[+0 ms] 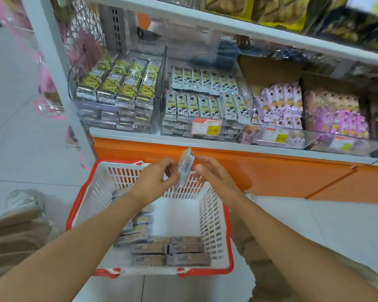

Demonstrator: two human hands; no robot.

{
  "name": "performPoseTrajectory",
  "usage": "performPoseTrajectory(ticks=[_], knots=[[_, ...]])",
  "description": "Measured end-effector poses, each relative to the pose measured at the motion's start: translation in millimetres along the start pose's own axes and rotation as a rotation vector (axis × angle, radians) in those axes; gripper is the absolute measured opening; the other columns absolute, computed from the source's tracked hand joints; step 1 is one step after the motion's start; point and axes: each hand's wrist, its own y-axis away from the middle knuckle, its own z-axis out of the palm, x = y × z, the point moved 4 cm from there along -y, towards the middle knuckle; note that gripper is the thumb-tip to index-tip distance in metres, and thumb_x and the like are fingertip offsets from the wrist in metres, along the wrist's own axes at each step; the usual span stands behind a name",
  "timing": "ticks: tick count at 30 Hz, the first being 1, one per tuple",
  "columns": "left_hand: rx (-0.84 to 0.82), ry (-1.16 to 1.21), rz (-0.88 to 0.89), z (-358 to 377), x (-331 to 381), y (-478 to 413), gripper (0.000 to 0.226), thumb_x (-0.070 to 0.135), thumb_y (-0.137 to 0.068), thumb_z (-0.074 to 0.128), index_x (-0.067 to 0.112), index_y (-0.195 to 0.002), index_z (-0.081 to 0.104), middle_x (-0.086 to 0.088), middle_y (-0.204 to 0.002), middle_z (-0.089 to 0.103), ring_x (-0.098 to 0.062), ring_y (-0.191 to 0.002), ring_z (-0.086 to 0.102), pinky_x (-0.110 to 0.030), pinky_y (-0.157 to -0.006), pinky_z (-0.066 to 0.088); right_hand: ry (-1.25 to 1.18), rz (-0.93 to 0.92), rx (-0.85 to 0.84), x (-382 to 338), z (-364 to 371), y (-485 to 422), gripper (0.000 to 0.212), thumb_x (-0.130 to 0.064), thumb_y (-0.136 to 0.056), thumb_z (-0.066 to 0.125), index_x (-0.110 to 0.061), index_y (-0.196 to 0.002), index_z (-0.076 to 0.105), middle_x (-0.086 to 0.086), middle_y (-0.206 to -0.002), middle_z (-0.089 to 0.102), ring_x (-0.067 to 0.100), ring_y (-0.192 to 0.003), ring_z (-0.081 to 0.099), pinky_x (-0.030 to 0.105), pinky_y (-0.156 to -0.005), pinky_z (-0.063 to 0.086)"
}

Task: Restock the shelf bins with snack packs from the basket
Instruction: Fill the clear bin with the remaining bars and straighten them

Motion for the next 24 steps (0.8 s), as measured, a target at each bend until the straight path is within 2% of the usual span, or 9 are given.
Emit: performPoseTrajectory(ticks=[4,8,10,13,15,17,20,22,24], knots=[[0.019,0.409,-0.14,-4.0,21.8,-10.3,0.017,0.017,-0.097,0.058,0.014,-0.113,0.064,0.003,-0.095,0.071,-0.01,-0.089,0.066,-0.025,-0.081,0.051,0.108,-0.092,0.047,-10.3,1.6,4.0,0.044,-0.023,-0.088,0.071,-0.022,-0.127,0.051,-0.001,-0.112,0.066,0.014,-0.101,0.064,0.033,-0.088,0.055],[0.026,0.51,-0.099,-11.0,44.5,-24.3,0.019,0.016,-0.097,0.059,0.013,-0.114,0.065,-0.002,-0.103,0.071,-0.017,-0.095,0.065,-0.018,-0.081,0.051,0.137,-0.177,0.159,-29.0,-8.4,2.1,0.035,-0.022,-0.088,0.071,-0.016,-0.119,0.057,0.003,-0.102,0.069,0.018,-0.092,0.066,0.036,-0.084,0.055],[0.147,0.271,-0.003,-23.8,51.6,-33.5,0.024,0.02,-0.097,0.059,0.015,-0.12,0.062,0.001,-0.114,0.066,-0.013,-0.105,0.059,-0.013,-0.086,0.044,0.175,-0.223,0.234,-45.1,-18.4,-3.4,0.031,-0.023,-0.088,0.071,-0.02,-0.115,0.058,0.002,-0.095,0.068,0.012,-0.084,0.066,0.029,-0.077,0.054],[0.341,-0.22,0.204,-45.5,57.5,-47.3,0.039,0.02,-0.093,0.058,0.017,-0.132,0.054,-0.003,-0.136,0.053,-0.02,-0.13,0.044,-0.036,-0.109,0.026,0.309,-0.282,0.404,-74.2,-42.0,-20.1,0.031,-0.022,-0.087,0.072,-0.018,-0.113,0.056,-0.001,-0.083,0.063,0.001,-0.072,0.059,0.017,-0.068,0.048],[0.28,-0.468,0.236,-49.2,49.2,-59.3,0.055,0.022,-0.092,0.057,0.018,-0.145,0.042,-0.004,-0.152,0.039,-0.023,-0.145,0.026,-0.043,-0.119,0.01,0.44,-0.301,0.506,-93.3,-57.9,-35.0,0.03,-0.025,-0.088,0.071,-0.016,-0.113,0.057,-0.004,-0.075,0.059,0.003,-0.067,0.057,0.023,-0.065,0.05],[0.151,-0.672,0.183,-46.1,35.7,-68.6,0.07,0.029,-0.095,0.052,0.019,-0.156,0.018,-0.003,-0.163,0.017,-0.021,-0.151,0.006,-0.046,-0.122,-0.001,0.609,-0.277,0.567,-106.5,-70.2,-51.5,0.031,-0.027,-0.089,0.068,-0.015,-0.115,0.058,-0.007,-0.066,0.056,0.008,-0.062,0.057,0.033,-0.063,0.05],[0.095,-0.739,0.143,-41.0,21.4,-70.6,0.081,0.03,-0.096,0.051,0.021,-0.157,0.0,-0.001,-0.165,0.001,-0.019,-0.151,-0.006,-0.048,-0.122,-0.006,0.857,-0.199,0.598,-113.1,-81.3,-78.3,0.033,-0.035,-0.089,0.063,-0.018,-0.117,0.058,0.0,-0.074,0.062,0.012,-0.058,0.056,0.03,-0.05,0.042],[0.139,-0.723,0.179,-40.5,20.4,-68.4,0.082,0.026,-0.093,0.055,0.02,-0.157,0.004,-0.002,-0.165,0.006,-0.02,-0.152,-0.001,-0.049,-0.122,-0.004,0.989,-0.177,0.616,-110.0,-83.5,-93.1,0.034,-0.041,-0.087,0.063,-0.021,-0.114,0.059,0.01,-0.093,0.065,0.009,-0.057,0.052,0.024,-0.045,0.029],[0.174,-0.724,0.211,-39.9,18.4,-67.6,0.083,0.023,-0.089,0.059,0.018,-0.157,0.011,-0.005,-0.164,0.015,-0.023,-0.152,0.007,-0.05,-0.122,0.0,1.042,-0.167,0.625,-107.6,-81.0,-99.9,0.035,-0.044,-0.088,0.063,-0.019,-0.112,0.06,0.005,-0.086,0.063,0.01,-0.06,0.052,0.023,-0.046,0.026]])
